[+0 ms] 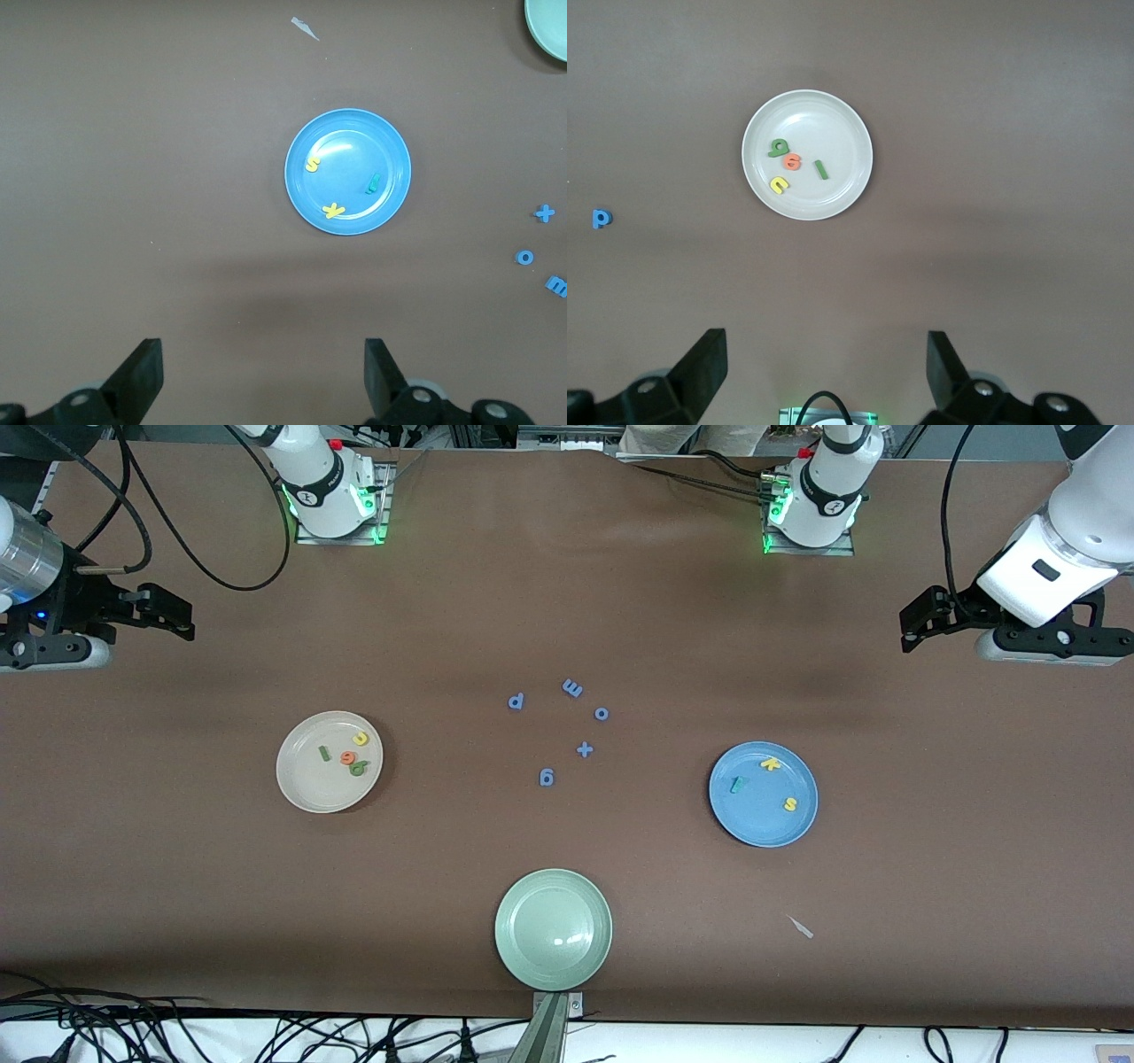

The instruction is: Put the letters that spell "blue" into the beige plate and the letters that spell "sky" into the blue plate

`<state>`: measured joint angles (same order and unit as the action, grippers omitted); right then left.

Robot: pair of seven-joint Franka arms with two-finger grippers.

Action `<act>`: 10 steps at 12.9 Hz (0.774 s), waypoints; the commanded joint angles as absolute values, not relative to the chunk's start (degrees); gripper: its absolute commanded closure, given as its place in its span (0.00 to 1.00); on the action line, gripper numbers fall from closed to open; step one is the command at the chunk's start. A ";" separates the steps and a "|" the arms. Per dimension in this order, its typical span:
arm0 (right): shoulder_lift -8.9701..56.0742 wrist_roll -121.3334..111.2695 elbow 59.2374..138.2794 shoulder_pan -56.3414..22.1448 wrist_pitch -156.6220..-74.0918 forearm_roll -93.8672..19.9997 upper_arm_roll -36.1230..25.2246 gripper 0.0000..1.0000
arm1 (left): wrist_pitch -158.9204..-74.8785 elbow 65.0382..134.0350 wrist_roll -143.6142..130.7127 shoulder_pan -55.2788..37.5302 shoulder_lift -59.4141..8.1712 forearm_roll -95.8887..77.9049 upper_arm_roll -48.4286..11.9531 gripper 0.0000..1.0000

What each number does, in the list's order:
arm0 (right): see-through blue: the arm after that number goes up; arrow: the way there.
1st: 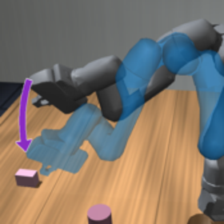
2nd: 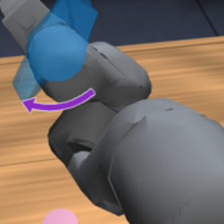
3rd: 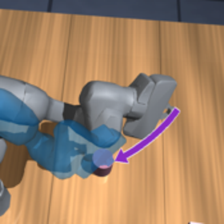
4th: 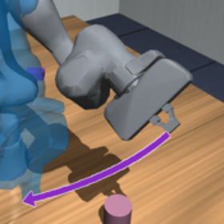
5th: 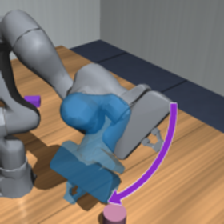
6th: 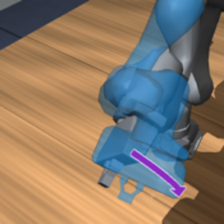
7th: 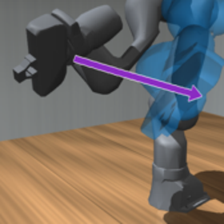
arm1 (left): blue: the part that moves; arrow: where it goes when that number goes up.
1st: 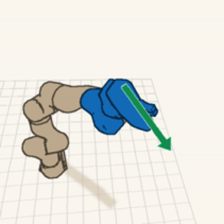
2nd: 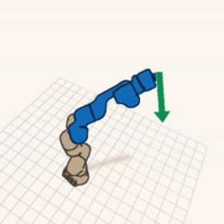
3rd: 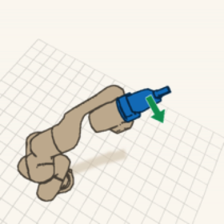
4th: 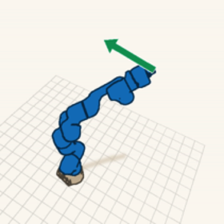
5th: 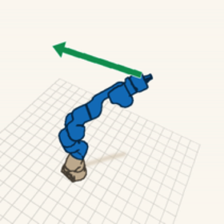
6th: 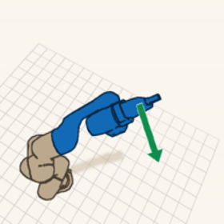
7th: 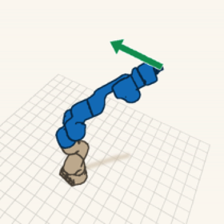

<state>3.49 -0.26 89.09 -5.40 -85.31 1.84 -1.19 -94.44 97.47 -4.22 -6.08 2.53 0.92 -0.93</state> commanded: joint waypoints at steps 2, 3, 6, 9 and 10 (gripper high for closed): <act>4.13 -1.23 87.28 -5.19 -82.97 1.49 -1.14 0.00 | -93.16 95.80 -3.43 -6.06 1.93 1.41 -1.05 0.00; 4.22 -1.23 87.19 -5.19 -82.79 1.41 -1.14 0.00 | -93.16 95.80 -3.43 -6.06 1.93 1.41 -0.97 0.00; 4.48 -1.40 86.49 -5.10 -83.14 1.32 -1.23 0.00 | -93.16 95.80 -3.43 -6.06 1.93 1.41 -1.05 0.00; 4.39 -1.05 86.48 -5.01 -83.15 1.76 -1.23 0.00 | -93.16 95.80 -3.25 -5.98 1.85 1.41 -0.97 0.00; 4.48 -1.05 86.48 -5.01 -83.32 1.58 -1.32 0.00 | -93.16 95.80 -3.25 -5.98 1.85 1.41 -0.97 0.00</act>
